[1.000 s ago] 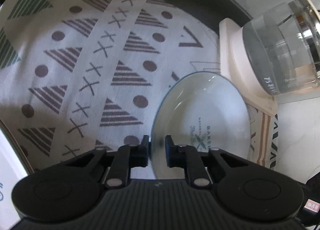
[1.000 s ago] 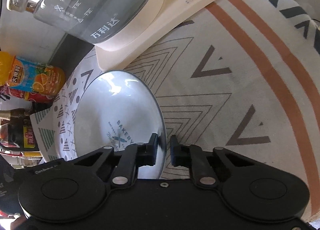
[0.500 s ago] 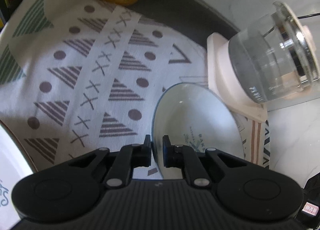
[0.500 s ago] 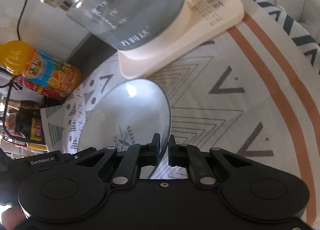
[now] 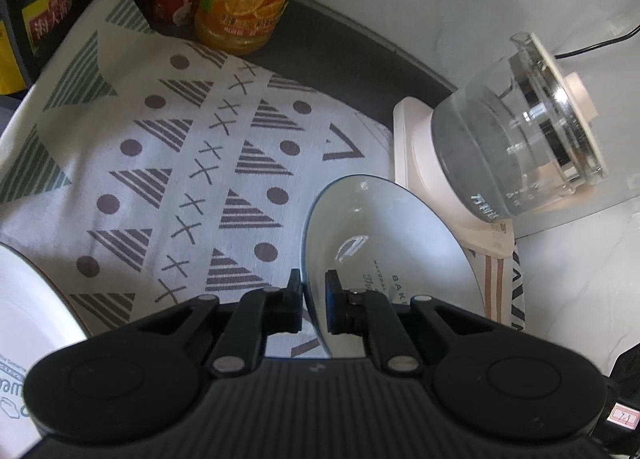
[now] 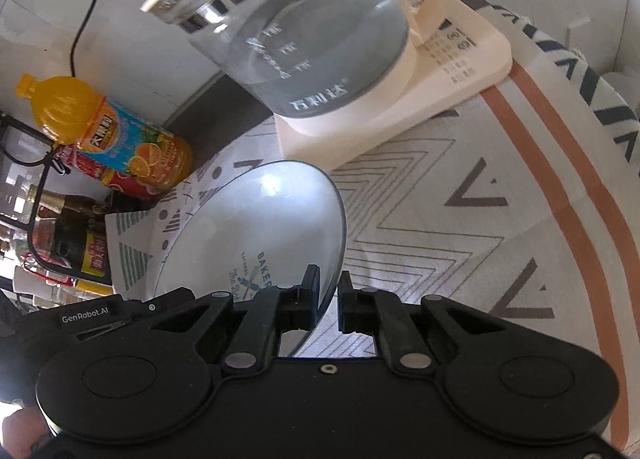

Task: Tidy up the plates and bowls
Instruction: 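Lift the 'BAKERY' plate with both tools and carry it toward the plate stack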

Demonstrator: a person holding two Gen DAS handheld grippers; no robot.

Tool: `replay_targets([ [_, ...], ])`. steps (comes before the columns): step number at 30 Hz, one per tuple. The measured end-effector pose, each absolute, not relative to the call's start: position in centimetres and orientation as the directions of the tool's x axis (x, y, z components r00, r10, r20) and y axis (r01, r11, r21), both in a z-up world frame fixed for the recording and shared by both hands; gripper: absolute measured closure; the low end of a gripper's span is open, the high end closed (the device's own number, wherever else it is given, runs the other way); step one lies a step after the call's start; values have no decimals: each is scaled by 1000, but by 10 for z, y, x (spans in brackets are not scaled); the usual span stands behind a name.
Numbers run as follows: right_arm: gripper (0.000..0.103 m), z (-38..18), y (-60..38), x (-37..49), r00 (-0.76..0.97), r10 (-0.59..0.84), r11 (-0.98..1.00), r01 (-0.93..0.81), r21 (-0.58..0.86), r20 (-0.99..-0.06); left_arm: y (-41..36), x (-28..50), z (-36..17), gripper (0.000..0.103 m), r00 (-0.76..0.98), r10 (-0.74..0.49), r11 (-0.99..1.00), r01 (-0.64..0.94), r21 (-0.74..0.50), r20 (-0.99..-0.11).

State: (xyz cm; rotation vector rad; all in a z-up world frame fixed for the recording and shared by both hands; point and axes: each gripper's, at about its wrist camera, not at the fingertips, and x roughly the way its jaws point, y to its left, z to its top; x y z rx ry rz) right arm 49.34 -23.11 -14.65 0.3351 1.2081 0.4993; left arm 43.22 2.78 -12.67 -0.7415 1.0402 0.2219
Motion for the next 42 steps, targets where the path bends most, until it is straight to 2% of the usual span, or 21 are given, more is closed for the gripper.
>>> replay_targets([
  [15, 93, -124, -206, 482, 273, 583, 809, -281, 516, -766, 47, 409, -98, 95, 568, -101, 719, -526, -454, -817],
  [42, 93, -111, -137, 423, 147, 654, 704, -476, 527, -742, 93, 293, -83, 95, 598, 66, 597, -665, -448, -799],
])
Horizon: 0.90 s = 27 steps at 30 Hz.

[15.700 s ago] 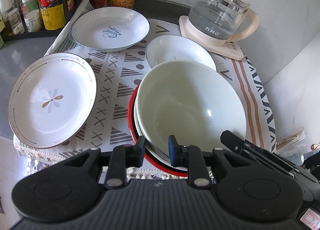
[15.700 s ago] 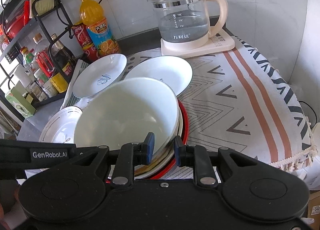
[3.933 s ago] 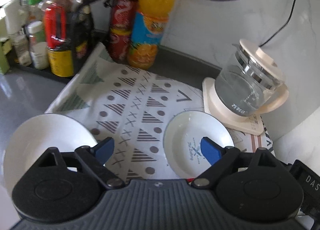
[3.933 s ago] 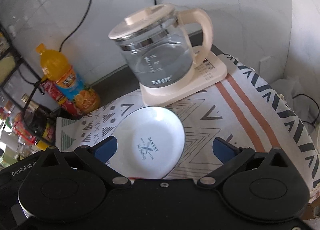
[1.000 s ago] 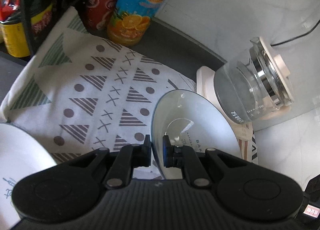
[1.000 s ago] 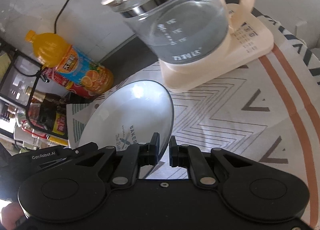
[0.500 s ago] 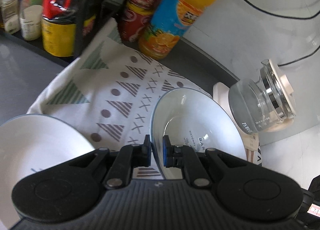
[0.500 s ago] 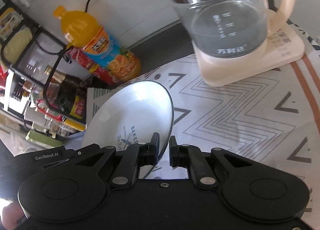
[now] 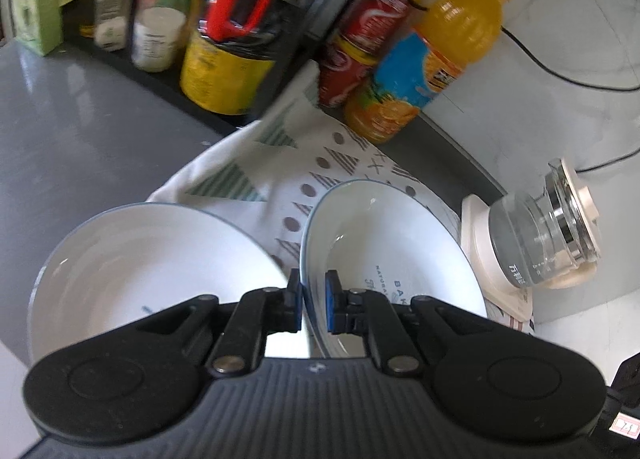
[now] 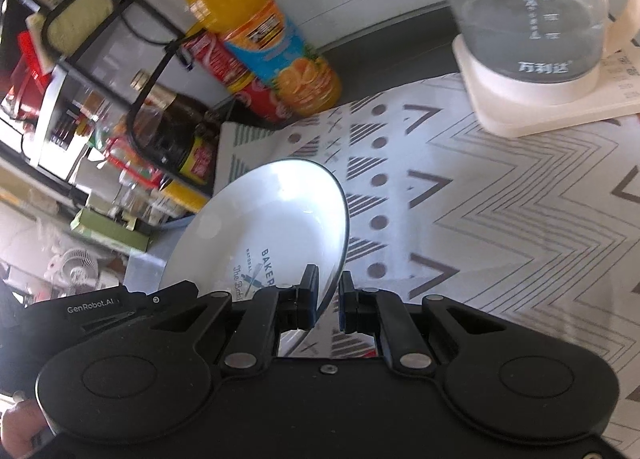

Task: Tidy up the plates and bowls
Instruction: 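Lift the 'BAKERY' plate with both tools and carry it toward the plate stack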

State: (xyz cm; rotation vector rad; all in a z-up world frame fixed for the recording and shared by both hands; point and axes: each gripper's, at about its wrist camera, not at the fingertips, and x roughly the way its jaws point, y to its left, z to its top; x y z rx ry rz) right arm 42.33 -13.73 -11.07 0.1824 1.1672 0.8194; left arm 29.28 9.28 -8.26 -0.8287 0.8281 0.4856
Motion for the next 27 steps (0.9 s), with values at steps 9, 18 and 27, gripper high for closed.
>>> replay_targets([
  [9, 93, -112, -114, 401, 88, 656, 664, -540, 517, -750, 102, 248, -88, 95, 581, 113, 531, -721, -446, -806],
  [18, 93, -113, -93, 379, 56, 633, 640, -599, 482, -772, 110, 214, -102, 95, 552, 133, 468, -768, -439, -824],
  [27, 93, -111, -75, 361, 64, 583, 633, -660, 404, -810, 110, 191, -121, 93, 529, 125, 411, -798, -442, -839],
])
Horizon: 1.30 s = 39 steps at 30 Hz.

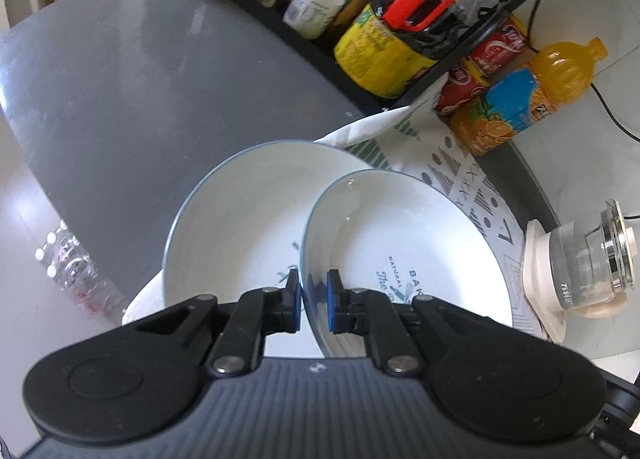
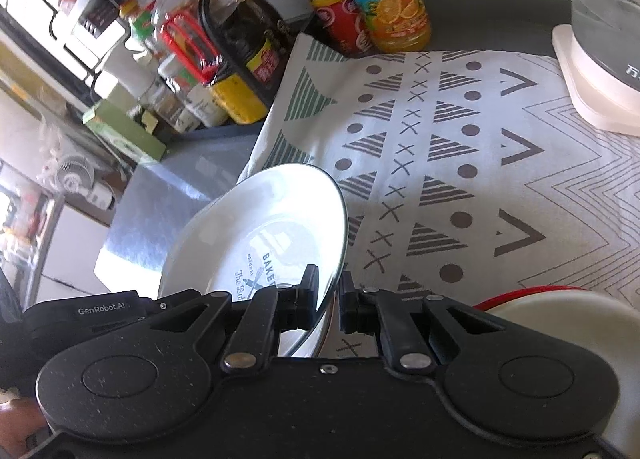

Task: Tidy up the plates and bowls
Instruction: 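Lift the 'BAKERY' plate with both tools and carry it toward the plate stack, then lower the 'BAKERY' plate onto the plate stack and open both tools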

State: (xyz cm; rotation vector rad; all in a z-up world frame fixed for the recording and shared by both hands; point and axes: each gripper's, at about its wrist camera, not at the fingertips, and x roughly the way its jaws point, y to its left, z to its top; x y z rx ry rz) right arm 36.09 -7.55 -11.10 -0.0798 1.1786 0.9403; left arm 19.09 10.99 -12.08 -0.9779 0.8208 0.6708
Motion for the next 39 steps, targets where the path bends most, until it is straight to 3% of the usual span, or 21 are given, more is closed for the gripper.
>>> replay_targets([
  [14, 95, -116, -44, 354, 117, 499, 628, -732, 265, -859, 110, 179, -143, 89, 502, 88, 363, -820, -442, -860],
  [22, 95, -125, -33, 356, 109, 479, 643, -719, 264, -871, 113, 177, -154, 87, 489, 38, 351, -823, -446, -871],
  [31, 94, -126, -27, 361, 125, 475, 654, -713, 254, -871, 125, 177, -132, 86, 463, 99, 421, -822, -385, -881],
  [37, 91, -130, -21, 359, 136, 457, 661, -713, 234, -879, 136, 172, -116, 71, 454, 165, 433, -831, -349, -876],
  [39, 90, -131, -19, 358, 138, 453, 659, -718, 226, -881, 139, 171, -112, 58, 451, 189, 440, -833, -335, -873],
])
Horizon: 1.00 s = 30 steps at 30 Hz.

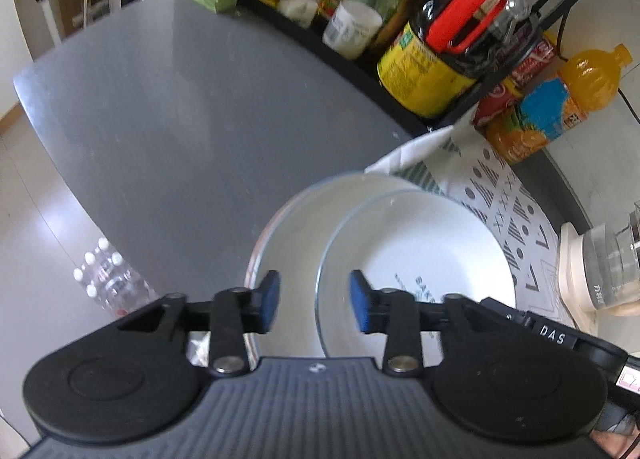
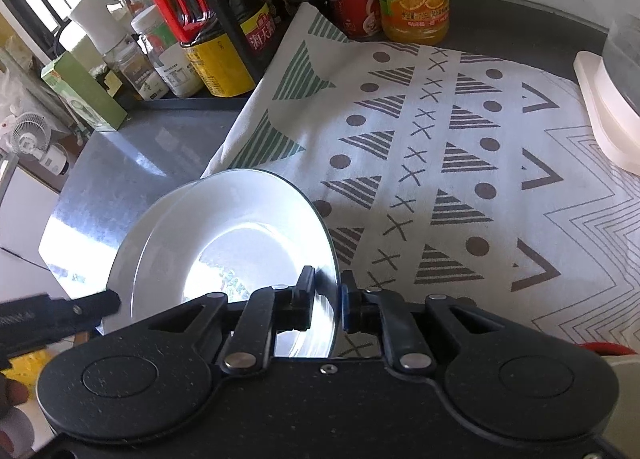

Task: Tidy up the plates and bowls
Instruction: 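Lower the 'BAKERY' plate onto the plate stack and open both tools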

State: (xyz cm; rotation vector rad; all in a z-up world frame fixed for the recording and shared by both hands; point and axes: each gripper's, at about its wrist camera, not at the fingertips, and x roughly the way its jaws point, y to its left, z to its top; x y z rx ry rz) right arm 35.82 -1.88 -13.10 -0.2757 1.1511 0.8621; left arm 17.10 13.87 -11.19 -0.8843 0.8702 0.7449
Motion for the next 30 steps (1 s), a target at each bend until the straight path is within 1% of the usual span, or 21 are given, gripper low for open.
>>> replay_targets([
  [3, 89, -134, -14, 356, 138, 441, 652, -729, 211, -887, 141, 171, -113, 53, 437, 216, 442, -841, -311, -873],
  [9, 87, -137, -10, 352, 141, 426, 645, -740, 190, -894, 142, 175, -133, 52, 397, 185, 438, -852, -286, -899],
  [13, 86, -138, -8, 351, 146, 420, 643, -744, 180, -895, 143, 172, -142, 52, 380, 153, 416, -862, -289, -912],
  [16, 85, -140, -7, 351, 139, 416, 646, -741, 184, -899, 142, 170, -146, 52, 368, 159, 419, -865, -275, -916],
  [19, 81, -141, -7, 351, 126, 422, 647, -736, 201, -898, 144, 169, -147, 52, 350, 168, 415, -873, -256, -922],
  [23, 80, -136, -9, 350, 136, 431, 646, -736, 201, -892, 147, 165, -147, 52, 354, 168, 402, -877, -264, -920],
  [30, 77, -121, -15, 350, 136, 485, 644, -724, 247, -864, 147, 160, -140, 52, 354, 188, 402, -879, -257, -916],
])
